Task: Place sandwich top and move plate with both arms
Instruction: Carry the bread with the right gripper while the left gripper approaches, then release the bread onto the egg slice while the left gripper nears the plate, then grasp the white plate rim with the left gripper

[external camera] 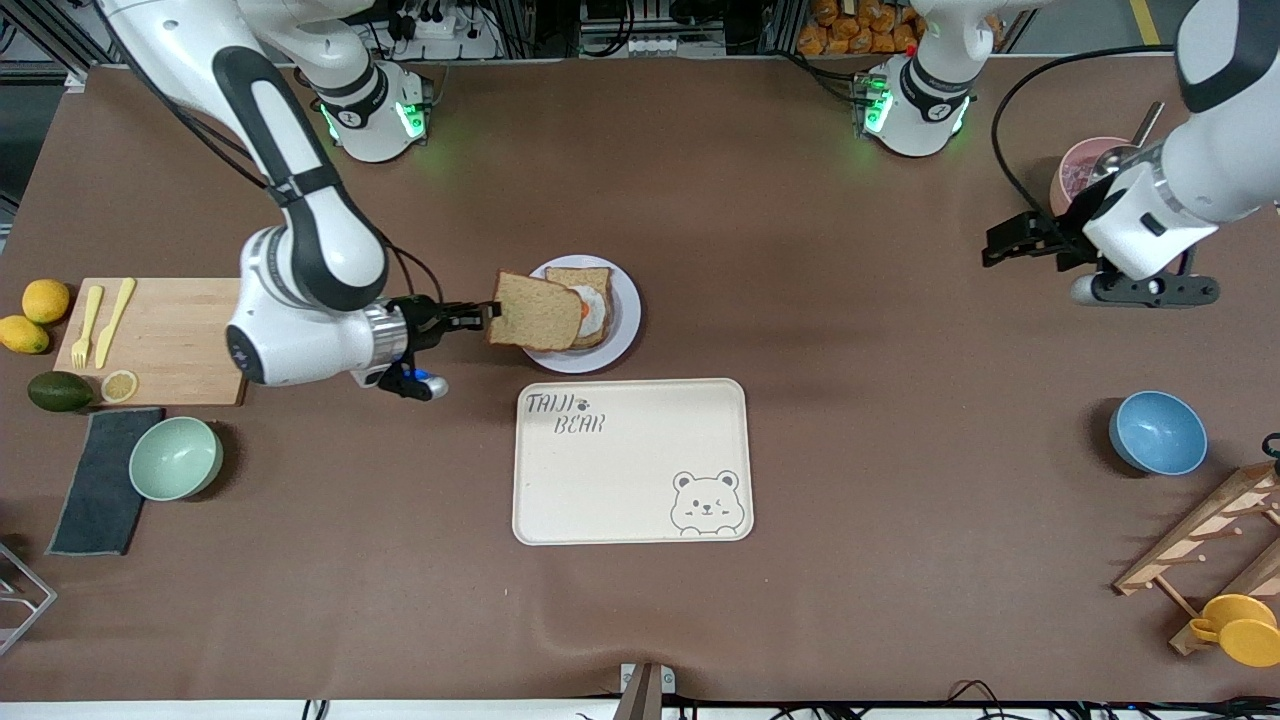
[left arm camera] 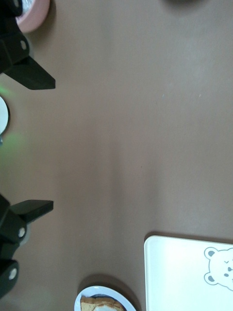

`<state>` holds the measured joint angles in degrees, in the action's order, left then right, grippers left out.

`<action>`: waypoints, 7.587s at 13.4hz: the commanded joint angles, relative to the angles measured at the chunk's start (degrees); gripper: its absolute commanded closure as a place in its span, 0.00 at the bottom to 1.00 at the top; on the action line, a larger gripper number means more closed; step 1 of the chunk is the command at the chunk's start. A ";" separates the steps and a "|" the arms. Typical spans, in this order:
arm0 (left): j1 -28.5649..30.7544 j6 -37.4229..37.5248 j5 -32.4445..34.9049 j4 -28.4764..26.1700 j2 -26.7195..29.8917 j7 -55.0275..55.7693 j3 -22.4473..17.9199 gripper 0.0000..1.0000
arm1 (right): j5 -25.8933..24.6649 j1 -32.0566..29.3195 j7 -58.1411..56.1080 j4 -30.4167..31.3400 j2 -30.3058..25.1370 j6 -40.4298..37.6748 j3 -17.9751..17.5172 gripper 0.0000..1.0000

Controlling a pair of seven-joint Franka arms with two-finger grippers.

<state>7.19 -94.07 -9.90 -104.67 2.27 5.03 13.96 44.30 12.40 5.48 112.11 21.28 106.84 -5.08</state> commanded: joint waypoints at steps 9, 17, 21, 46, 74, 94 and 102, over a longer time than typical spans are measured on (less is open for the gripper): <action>0.01 -11.40 -11.89 -13.79 -0.33 5.69 6.78 0.00 | 9.04 2.81 -7.47 11.27 -1.15 10.40 0.42 1.00; -0.16 -17.88 -22.34 -18.11 -6.65 5.25 9.40 0.00 | 10.19 0.88 -10.93 11.99 1.93 9.97 0.25 0.00; -0.25 -31.73 -29.01 -21.96 -11.49 5.25 16.78 0.00 | 9.41 -2.28 -10.49 10.49 1.31 9.19 0.34 0.00; -18.18 -67.47 -86.16 -8.79 -42.79 -48.36 23.40 0.14 | -41.84 -14.95 -5.13 -20.97 -23.38 -23.43 10.36 0.00; -11.59 -48.67 -101.02 -9.76 -50.08 -81.32 23.04 0.28 | -42.08 -15.83 -10.92 -25.45 -22.33 -23.52 9.92 0.00; -12.12 -44.88 -101.11 -9.32 -55.44 -91.95 22.16 0.85 | -43.42 -14.77 -10.93 -25.45 -22.16 -23.60 10.00 0.00; -11.68 -43.39 -101.11 -8.97 -56.85 -97.67 22.16 1.00 | -43.77 -14.68 -10.93 -25.54 -22.16 -23.52 10.00 0.00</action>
<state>-4.44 -137.95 -109.05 -114.89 -50.62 -88.22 36.51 1.10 -2.61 -5.05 88.01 -1.57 83.72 4.84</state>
